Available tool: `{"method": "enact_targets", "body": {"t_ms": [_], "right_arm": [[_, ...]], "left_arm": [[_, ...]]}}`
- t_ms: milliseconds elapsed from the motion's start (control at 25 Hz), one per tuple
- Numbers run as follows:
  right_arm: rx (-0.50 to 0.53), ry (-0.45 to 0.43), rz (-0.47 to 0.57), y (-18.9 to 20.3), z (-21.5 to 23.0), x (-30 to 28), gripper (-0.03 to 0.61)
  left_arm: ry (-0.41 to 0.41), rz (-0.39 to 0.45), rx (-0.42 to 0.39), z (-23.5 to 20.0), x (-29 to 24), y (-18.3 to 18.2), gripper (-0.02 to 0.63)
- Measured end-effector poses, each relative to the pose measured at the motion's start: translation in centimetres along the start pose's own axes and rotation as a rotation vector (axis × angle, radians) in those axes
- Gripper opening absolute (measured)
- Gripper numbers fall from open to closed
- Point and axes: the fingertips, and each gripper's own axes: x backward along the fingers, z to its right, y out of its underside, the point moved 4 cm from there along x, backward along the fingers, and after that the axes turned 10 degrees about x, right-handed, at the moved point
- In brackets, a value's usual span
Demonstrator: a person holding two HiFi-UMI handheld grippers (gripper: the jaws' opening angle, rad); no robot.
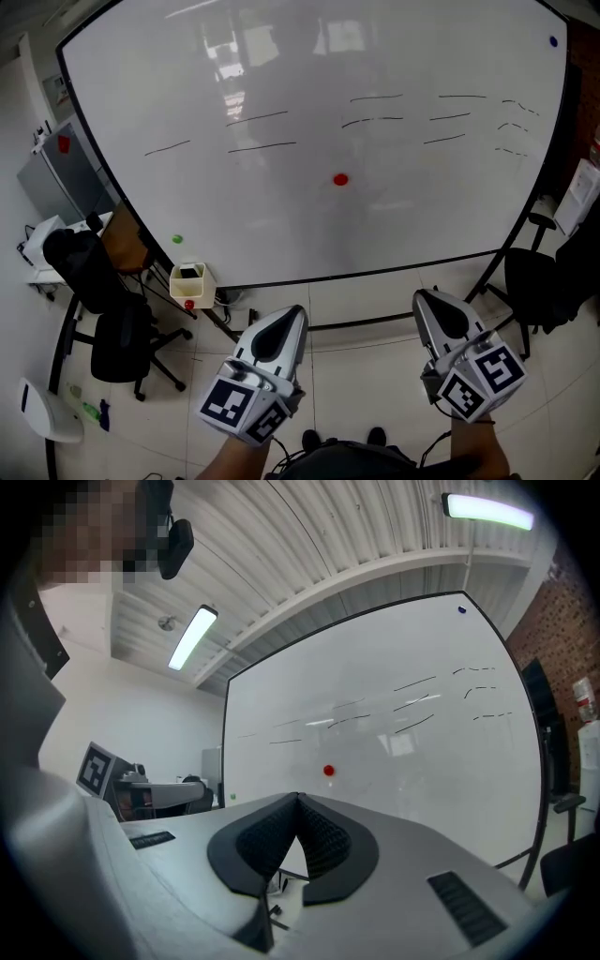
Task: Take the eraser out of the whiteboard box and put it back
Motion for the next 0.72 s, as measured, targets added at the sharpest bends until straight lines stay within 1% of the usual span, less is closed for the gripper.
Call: {"method": "enact_targets", "body": {"t_ms": [160,440,600,720], "right_arm": [[0.004,-0.001,0.008,-0.1,0.6,0.2,0.017],[0.017,-0.002,0.007,0.0,0.8,0.5,0.017],[0.018,-0.001,0.004,-0.1,0.8,0.8,0.017],[0.024,0.000,0.003,0.0,0.9,0.9,0.017]], "left_arm": [[0.009,0.005,-0.009,0.9,-0.6,-0.1,0.023],[-0.002,-0.005,-0.013,1.1,-0.7,0.2,0.023],[-0.001,-0.012,-0.039,1.5,-0.9,0.3,0.023],[0.010,-0.005,-0.025,1.8,-1.1,0.3,0.023]]}}
